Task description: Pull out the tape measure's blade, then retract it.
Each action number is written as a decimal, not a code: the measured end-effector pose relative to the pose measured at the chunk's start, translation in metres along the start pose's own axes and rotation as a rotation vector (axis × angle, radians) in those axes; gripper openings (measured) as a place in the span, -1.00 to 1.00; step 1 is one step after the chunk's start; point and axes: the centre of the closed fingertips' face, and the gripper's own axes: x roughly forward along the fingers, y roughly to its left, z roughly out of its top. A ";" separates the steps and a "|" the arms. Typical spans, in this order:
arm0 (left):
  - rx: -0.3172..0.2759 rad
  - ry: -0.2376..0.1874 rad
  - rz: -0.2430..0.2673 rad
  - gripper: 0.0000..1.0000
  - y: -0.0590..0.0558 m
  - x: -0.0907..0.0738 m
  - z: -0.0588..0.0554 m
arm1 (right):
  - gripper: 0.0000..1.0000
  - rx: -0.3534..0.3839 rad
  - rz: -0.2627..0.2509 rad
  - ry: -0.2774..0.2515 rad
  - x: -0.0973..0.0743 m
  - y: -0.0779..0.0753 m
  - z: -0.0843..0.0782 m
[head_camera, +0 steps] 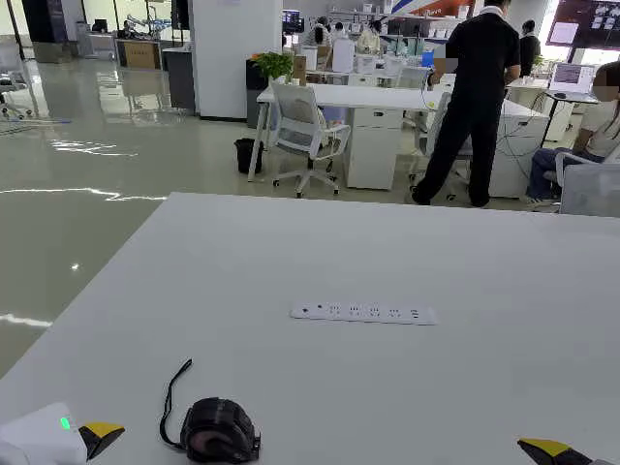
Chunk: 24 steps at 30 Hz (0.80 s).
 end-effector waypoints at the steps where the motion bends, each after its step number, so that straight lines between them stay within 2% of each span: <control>1: 0.000 0.000 0.000 0.96 0.000 0.000 0.000 | 1.00 0.000 -0.001 0.001 0.000 0.000 0.000; 12: 0.004 0.002 -0.001 0.95 0.002 -0.001 -0.001 | 1.00 -0.012 0.001 0.006 0.000 0.000 0.002; 18: 0.030 0.002 -0.007 0.91 0.004 0.000 0.000 | 0.98 -0.023 0.005 0.011 0.001 -0.001 0.000; 24: 0.042 0.019 -0.015 0.91 0.010 0.003 0.000 | 0.98 -0.023 0.009 0.015 0.003 -0.004 0.000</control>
